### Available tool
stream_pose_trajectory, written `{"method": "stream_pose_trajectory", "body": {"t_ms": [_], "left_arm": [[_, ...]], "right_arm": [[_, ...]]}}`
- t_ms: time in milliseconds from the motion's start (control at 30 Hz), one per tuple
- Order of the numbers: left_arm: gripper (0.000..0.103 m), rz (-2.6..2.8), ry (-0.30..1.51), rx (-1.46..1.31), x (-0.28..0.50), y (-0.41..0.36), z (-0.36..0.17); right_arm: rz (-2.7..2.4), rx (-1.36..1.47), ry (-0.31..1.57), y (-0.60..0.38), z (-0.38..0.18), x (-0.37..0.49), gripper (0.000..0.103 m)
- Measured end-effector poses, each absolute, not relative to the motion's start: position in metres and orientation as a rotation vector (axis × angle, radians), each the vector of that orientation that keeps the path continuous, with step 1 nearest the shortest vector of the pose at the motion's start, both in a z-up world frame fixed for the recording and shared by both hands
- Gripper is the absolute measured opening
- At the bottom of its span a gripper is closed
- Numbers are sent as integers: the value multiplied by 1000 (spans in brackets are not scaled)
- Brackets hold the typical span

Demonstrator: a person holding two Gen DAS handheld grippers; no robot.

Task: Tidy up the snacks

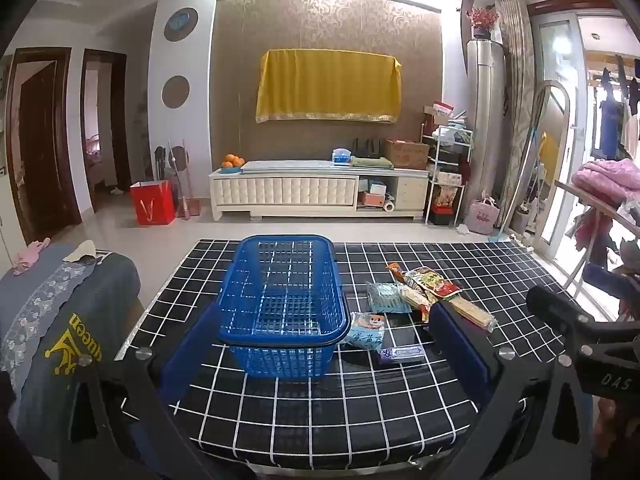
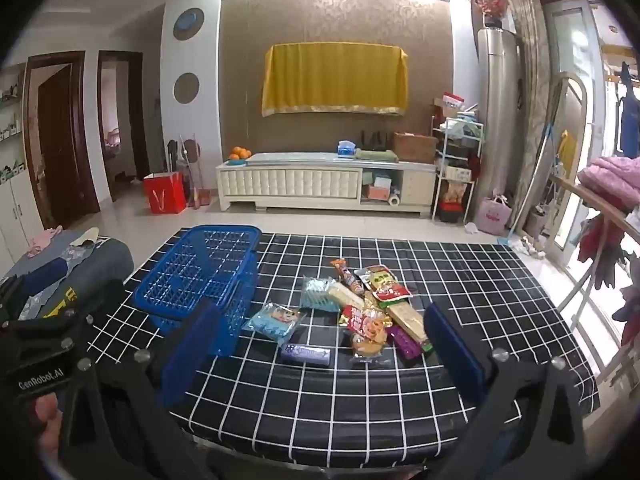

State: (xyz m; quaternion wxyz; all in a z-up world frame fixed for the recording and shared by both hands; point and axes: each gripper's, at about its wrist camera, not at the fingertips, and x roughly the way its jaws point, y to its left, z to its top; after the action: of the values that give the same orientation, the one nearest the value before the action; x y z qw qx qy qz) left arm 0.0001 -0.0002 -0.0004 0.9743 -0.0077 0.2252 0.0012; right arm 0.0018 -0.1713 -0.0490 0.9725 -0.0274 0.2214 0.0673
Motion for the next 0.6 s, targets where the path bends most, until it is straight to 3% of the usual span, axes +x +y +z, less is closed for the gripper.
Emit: {"method": "stream_pose_trajectory", "body": {"t_ms": [600], "left_arm": [[103, -37, 466, -47, -2, 2, -2]], "right_arm": [[167, -11, 480, -173, -54, 0, 103]]}}
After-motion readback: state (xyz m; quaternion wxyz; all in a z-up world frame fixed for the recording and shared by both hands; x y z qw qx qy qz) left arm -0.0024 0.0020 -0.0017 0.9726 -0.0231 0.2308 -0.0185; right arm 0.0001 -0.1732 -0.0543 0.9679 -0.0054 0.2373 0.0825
